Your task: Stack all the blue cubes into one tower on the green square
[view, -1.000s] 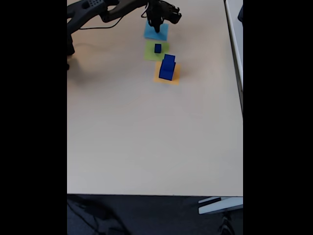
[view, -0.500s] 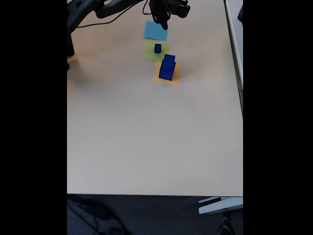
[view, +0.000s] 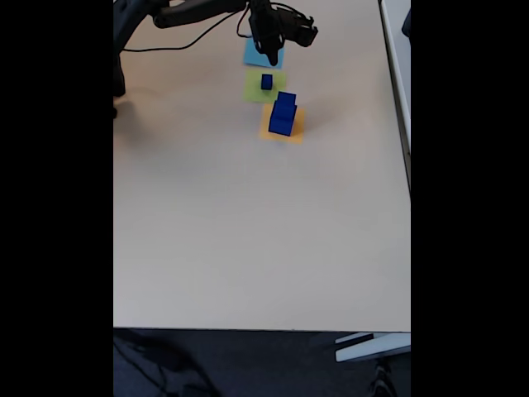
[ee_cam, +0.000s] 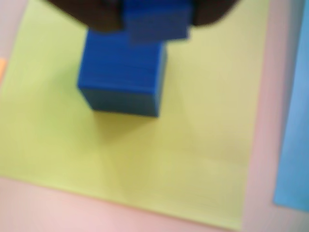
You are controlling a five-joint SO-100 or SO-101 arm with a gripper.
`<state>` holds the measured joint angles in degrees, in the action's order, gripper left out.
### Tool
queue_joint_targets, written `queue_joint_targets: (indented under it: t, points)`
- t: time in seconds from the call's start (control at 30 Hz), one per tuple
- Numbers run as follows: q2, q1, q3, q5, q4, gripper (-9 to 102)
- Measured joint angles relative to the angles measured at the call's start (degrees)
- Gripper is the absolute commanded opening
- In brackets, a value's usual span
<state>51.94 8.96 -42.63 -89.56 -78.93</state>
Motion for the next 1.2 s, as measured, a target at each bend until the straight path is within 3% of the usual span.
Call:
queue_joint_targets:
  t: [0.17, 1.2]
  points:
    - [1.85, 0.09, -5.71, 0.26, 4.31, 1]
    - [5.80, -1.41, -16.88, 0.88, 11.34, 1]
